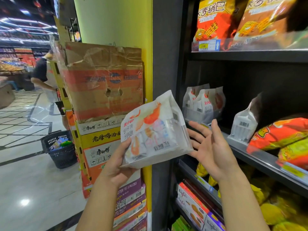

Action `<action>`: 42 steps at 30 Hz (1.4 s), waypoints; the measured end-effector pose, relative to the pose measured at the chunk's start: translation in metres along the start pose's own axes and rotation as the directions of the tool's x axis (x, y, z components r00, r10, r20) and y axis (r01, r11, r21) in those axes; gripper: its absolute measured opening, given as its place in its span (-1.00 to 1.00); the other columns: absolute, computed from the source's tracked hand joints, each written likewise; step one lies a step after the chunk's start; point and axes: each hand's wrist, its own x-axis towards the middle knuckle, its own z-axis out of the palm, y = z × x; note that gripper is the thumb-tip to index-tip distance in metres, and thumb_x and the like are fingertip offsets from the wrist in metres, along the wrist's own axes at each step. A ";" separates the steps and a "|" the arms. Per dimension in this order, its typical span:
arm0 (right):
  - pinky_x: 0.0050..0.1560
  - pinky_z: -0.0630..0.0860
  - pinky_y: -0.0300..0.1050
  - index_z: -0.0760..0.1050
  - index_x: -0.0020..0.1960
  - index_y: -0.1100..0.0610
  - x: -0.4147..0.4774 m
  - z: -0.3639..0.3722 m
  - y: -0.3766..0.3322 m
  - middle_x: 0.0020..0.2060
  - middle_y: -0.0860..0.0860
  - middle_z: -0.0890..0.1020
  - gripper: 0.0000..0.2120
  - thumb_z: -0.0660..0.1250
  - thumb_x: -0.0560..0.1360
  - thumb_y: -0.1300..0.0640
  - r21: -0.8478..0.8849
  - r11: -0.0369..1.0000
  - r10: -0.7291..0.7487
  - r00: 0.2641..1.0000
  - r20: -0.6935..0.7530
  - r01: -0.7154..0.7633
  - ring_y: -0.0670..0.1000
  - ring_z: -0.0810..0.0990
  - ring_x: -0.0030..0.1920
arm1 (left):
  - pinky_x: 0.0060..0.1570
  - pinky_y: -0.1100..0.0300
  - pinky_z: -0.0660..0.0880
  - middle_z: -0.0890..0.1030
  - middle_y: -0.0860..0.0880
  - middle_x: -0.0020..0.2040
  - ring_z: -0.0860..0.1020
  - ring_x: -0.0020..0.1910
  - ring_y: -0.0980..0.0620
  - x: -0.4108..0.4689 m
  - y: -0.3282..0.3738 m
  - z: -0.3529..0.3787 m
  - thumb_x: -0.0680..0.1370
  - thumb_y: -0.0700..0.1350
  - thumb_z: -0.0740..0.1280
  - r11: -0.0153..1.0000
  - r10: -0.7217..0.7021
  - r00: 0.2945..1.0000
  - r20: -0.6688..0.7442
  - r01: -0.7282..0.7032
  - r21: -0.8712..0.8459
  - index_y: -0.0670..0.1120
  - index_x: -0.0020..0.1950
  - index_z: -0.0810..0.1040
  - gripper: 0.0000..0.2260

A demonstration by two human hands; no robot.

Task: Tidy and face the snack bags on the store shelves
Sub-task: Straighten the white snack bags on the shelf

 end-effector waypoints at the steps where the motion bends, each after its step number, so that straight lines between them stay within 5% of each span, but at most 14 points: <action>1: 0.40 0.48 0.36 0.45 0.48 0.06 -0.001 0.001 -0.001 0.29 0.10 0.67 -0.31 0.16 0.51 -0.35 -0.016 1.000 0.009 1.000 0.011 -0.009 0.17 0.67 0.28 | -0.11 -0.04 0.71 0.75 -0.15 0.12 0.76 -0.03 -0.10 -0.002 0.001 0.001 0.47 -0.03 0.43 1.000 0.004 1.000 -0.003 -0.004 0.028 -0.10 0.35 0.61 -0.55; 4: 0.35 0.52 0.32 0.48 0.47 0.03 -0.004 0.001 -0.001 0.28 0.08 0.68 -0.36 0.22 0.52 -0.32 -0.108 0.993 0.051 0.997 0.064 -0.043 0.16 0.67 0.28 | 0.07 -0.10 0.67 0.76 -0.13 0.11 0.75 -0.01 -0.10 -0.007 0.005 0.008 0.45 -0.02 0.46 0.984 0.014 1.000 -0.008 -0.013 0.179 -0.08 0.30 0.64 -0.57; 8: 0.22 0.61 0.20 0.56 0.38 0.05 0.001 -0.001 -0.002 0.16 0.08 0.74 -0.55 0.33 0.59 -0.17 -0.266 0.957 0.131 0.990 0.047 -0.114 0.13 0.72 0.17 | 0.46 -0.26 0.39 0.75 -0.10 0.18 0.66 0.19 -0.16 -0.012 0.013 0.023 0.57 0.06 0.40 0.941 -0.019 1.000 -0.009 0.021 0.338 -0.01 0.24 0.69 -0.71; 10: 0.12 0.65 0.12 0.57 0.38 0.02 0.006 -0.006 -0.004 0.15 0.08 0.74 -0.58 0.37 0.59 -0.13 -0.162 0.966 0.201 0.979 -0.023 -0.202 0.13 0.72 0.16 | 0.38 -0.24 0.46 0.74 -0.09 0.20 0.67 0.15 -0.14 -0.015 0.021 0.029 0.62 0.08 0.35 0.938 -0.035 0.999 -0.009 0.035 0.346 0.01 0.27 0.69 -0.71; 16: 0.11 0.69 0.15 0.52 0.43 0.00 0.014 -0.013 -0.006 0.22 0.13 0.71 -0.56 0.39 0.60 -0.11 0.050 0.960 0.276 0.960 -0.038 -0.274 0.18 0.71 0.21 | -0.30 0.06 0.69 0.77 -0.08 -0.01 0.75 -0.20 -0.01 -0.015 0.033 0.049 0.65 0.10 0.33 0.927 -0.057 0.998 0.019 0.046 0.373 0.00 0.18 0.70 -0.75; 20: 0.09 0.69 0.16 0.55 0.38 -0.06 0.015 -0.013 -0.008 0.14 0.09 0.75 -0.60 0.41 0.58 -0.14 -0.007 0.984 0.179 0.978 -0.103 -0.180 0.14 0.74 0.14 | -0.09 0.07 0.57 0.77 -0.03 0.06 0.68 -0.08 0.03 -0.009 0.034 0.051 0.65 0.17 0.34 0.879 0.072 0.997 -0.028 -0.050 0.474 -0.01 0.28 0.68 -0.66; 24: 0.01 0.70 0.09 0.52 0.37 -0.05 0.017 -0.008 -0.006 0.15 0.05 0.74 -0.65 0.38 0.61 -0.07 -0.099 0.994 0.031 0.993 -0.112 -0.042 0.10 0.74 0.13 | 0.27 -0.01 0.55 0.62 0.10 0.28 0.58 0.25 0.09 -0.011 0.036 0.051 0.64 0.12 0.38 0.675 0.438 0.896 -0.067 -0.279 0.683 0.06 0.40 0.55 -0.66; 30: 0.21 0.64 0.20 0.45 0.39 -0.07 0.028 0.010 0.005 0.22 0.00 0.71 -0.58 0.46 0.57 -0.03 -0.234 0.957 -0.194 0.978 -0.074 0.172 0.05 0.72 0.19 | 0.28 0.18 0.41 0.48 0.28 0.43 0.43 0.40 0.24 -0.030 0.025 0.075 0.62 0.23 0.36 0.345 0.483 0.848 0.218 -0.413 0.843 0.19 0.55 0.41 -0.50; 34: 0.22 0.64 0.06 0.40 0.44 -0.09 0.029 0.029 0.016 0.26 -0.03 0.68 -0.37 0.57 0.46 -0.10 -0.364 0.879 -0.337 0.942 -0.014 0.309 -0.03 0.67 0.25 | 0.16 0.51 0.39 0.44 0.46 0.32 0.42 0.35 0.44 -0.029 0.011 0.087 0.58 0.20 0.42 0.467 0.371 0.880 0.295 -0.452 0.760 0.35 0.54 0.30 -0.44; 37: 0.19 0.62 -0.14 0.43 0.41 -0.14 0.026 0.037 0.024 0.25 -0.19 0.65 -0.47 0.46 0.49 -0.14 -0.441 0.808 -0.411 0.910 0.052 0.391 -0.16 0.62 0.28 | 0.36 0.32 0.44 0.39 0.48 0.38 0.38 0.42 0.41 -0.022 0.003 0.086 0.44 0.38 0.47 0.492 0.378 0.874 0.307 -0.470 0.733 0.45 0.55 0.20 -0.26; 39: 0.16 0.59 -0.25 0.48 0.37 -0.16 0.022 0.041 0.026 0.20 -0.29 0.65 -0.60 0.30 0.56 -0.17 -0.455 0.792 -0.406 0.908 0.103 0.406 -0.22 0.61 0.26 | 0.40 0.12 0.52 0.39 0.32 0.48 0.42 0.44 0.31 -0.017 0.000 0.079 0.35 0.47 0.49 0.503 0.406 0.873 0.271 -0.461 0.731 0.35 0.59 0.18 -0.10; 42: 0.19 0.63 -0.15 0.53 0.37 -0.14 0.019 0.042 0.028 0.21 -0.23 0.67 -0.61 0.11 0.67 -0.24 -0.472 0.787 -0.364 0.917 0.163 0.397 -0.17 0.62 0.27 | 0.06 0.35 0.61 0.48 0.29 0.33 0.53 0.17 0.47 -0.015 -0.001 0.074 0.42 0.20 0.58 0.557 0.440 0.873 0.209 -0.449 0.699 0.28 0.51 0.21 -0.22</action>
